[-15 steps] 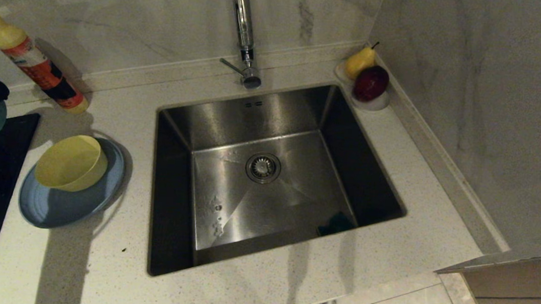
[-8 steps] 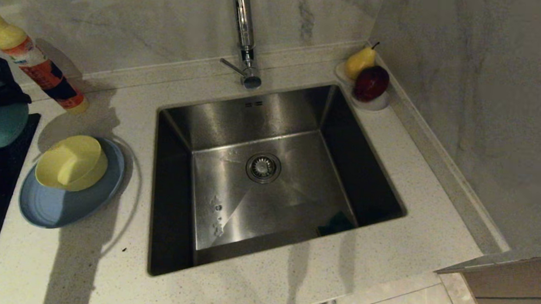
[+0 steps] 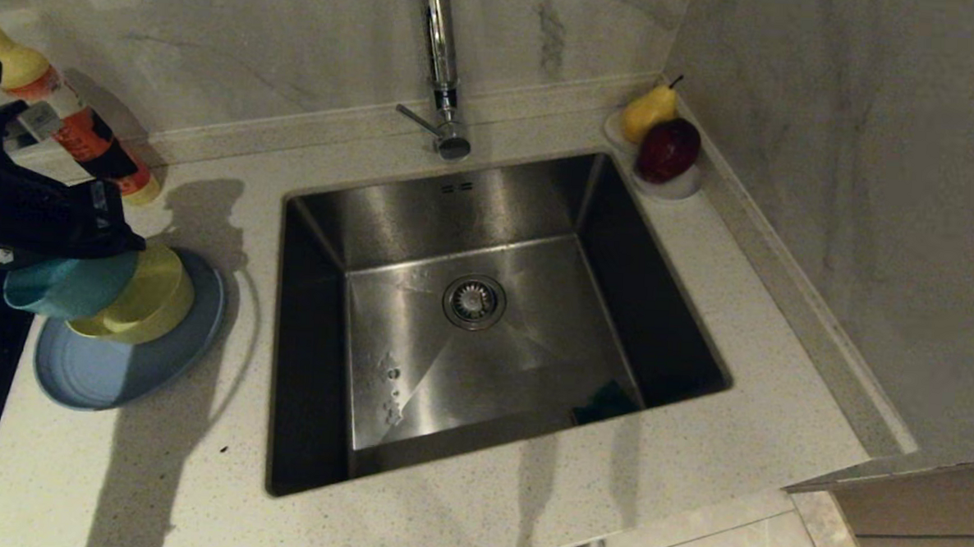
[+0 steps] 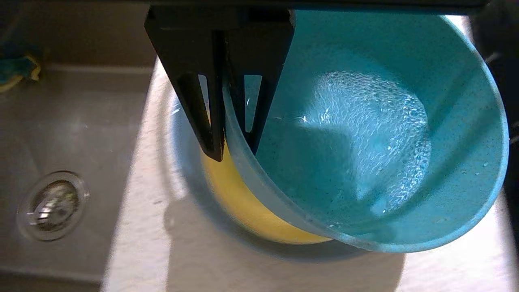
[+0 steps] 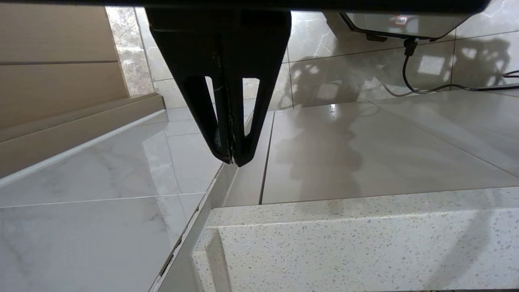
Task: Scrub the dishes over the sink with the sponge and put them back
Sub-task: Place the bowl on the bowl
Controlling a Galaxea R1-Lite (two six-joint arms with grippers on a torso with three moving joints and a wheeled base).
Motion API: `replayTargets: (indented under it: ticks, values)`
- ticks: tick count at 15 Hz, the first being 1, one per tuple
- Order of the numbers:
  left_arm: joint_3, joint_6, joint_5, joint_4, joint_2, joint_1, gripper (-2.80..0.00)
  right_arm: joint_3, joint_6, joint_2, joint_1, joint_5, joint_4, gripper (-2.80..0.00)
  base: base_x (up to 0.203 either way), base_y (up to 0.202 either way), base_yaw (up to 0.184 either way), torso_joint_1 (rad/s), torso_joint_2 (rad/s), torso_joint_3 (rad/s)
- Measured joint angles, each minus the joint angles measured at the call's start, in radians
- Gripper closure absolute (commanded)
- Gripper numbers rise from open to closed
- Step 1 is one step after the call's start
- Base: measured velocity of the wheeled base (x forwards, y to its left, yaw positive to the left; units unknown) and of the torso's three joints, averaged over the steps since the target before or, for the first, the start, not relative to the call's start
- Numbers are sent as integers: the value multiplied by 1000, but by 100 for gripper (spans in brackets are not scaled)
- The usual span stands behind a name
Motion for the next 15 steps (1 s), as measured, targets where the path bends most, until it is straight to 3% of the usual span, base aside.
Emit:
replayTargets:
  ticks: [6, 15]
  values:
    - [18, -11, 44, -22, 16, -54, 0, 0, 0, 0, 0, 0, 0, 0, 0, 0, 0, 0, 0, 0]
    - [69, -1, 60, -53, 39, -58, 0, 0, 0, 0, 0, 0, 0, 0, 0, 0, 0, 0, 0, 0]
